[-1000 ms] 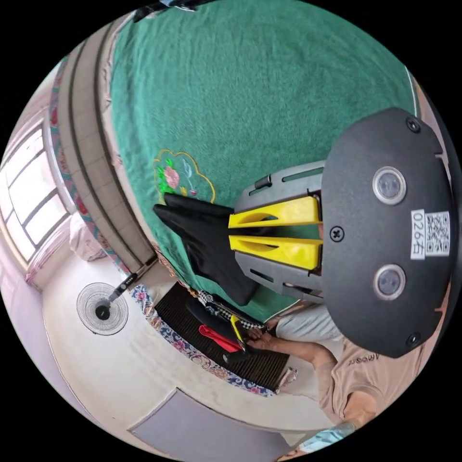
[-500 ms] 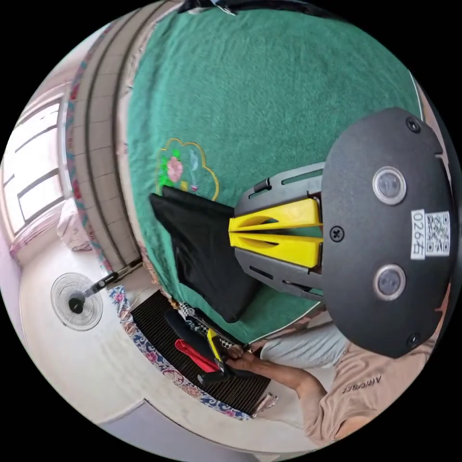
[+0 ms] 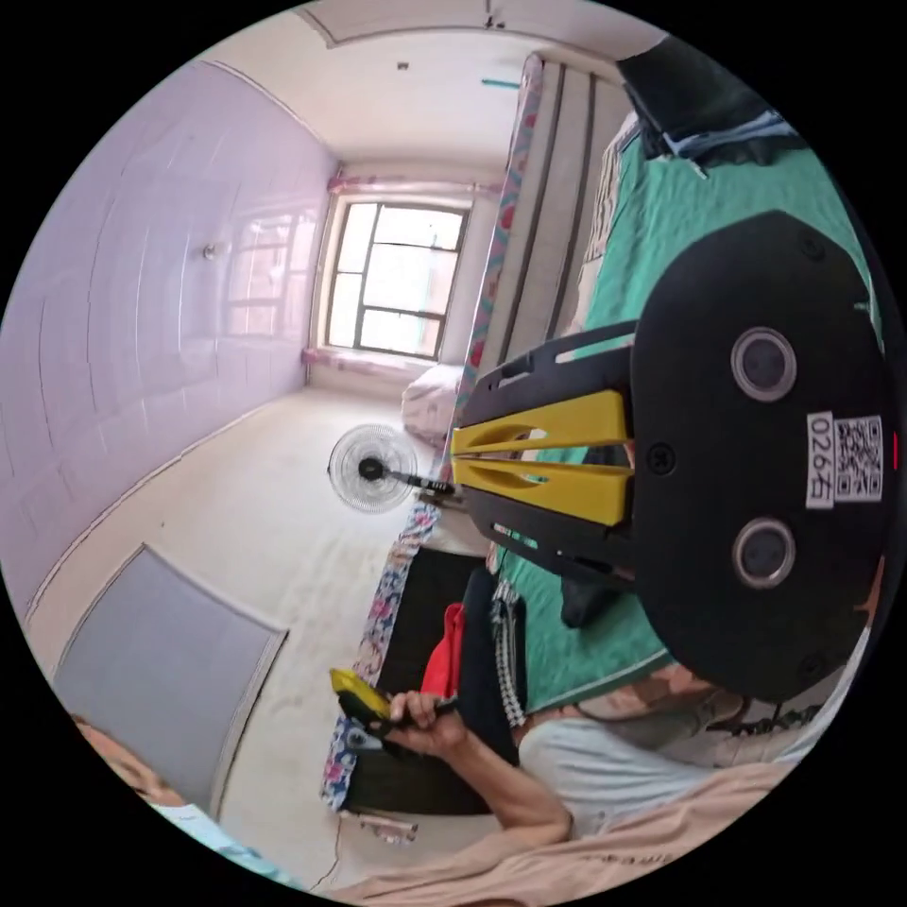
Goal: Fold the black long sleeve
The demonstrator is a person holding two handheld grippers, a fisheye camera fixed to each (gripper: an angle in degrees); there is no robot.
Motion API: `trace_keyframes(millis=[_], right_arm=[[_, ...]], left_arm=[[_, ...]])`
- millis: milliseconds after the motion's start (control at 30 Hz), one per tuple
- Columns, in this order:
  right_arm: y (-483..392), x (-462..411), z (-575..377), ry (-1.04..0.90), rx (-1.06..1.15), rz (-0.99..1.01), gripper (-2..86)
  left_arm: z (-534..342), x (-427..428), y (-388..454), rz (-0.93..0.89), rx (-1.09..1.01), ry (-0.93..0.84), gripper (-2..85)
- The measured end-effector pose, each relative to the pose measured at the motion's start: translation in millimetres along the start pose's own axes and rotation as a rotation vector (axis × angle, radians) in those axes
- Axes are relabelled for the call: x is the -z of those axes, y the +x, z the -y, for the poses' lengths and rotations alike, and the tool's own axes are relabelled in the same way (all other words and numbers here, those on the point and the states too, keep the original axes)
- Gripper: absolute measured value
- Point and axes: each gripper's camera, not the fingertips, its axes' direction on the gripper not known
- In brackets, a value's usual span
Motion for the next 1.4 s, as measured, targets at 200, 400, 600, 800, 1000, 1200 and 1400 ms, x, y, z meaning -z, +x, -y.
trace_keyframes(millis=[200, 400, 600, 800, 1000, 1200, 1400], right_arm=[[44.1, -25.1, 3.6, -0.103, -0.091, 0.276, -0.1], [173.6, -159.0, -134.7, -0.567, -0.519, 0.398, 6.9], [278.7, -228.5, -274.1, -0.755, -0.794, 0.428, 15.0], [326.6, -301.2, -388.2, -0.821, -0.953, 0.645, 17.1], [332.1, -333.1, -453.5, -0.787, -0.936, 0.71, 13.7], [335.3, -345.9, -528.5, -0.835, -0.92, 0.704, 9.3], [323.7, -343.7, -605.2, -0.864, -0.892, 0.633, 4.1]], left_arm=[[-56.7, -76.1, -65.0, 0.306, 0.042, -0.46, 11.1], [-270.1, -139.9, -225.7, 0.369, 0.496, -0.959, 12.1], [-424.3, -193.6, -301.9, 0.252, 0.666, -1.175, 16.9], [-507.6, -238.5, -347.0, 0.146, 0.726, -1.257, 17.6], [-551.3, -264.2, -354.2, 0.006, 0.67, -1.288, 14.3], [-607.9, -271.8, -379.3, -0.008, 0.778, -1.29, 12.2], [-649.5, -246.9, -383.5, 0.016, 0.853, -1.141, 3.4]])
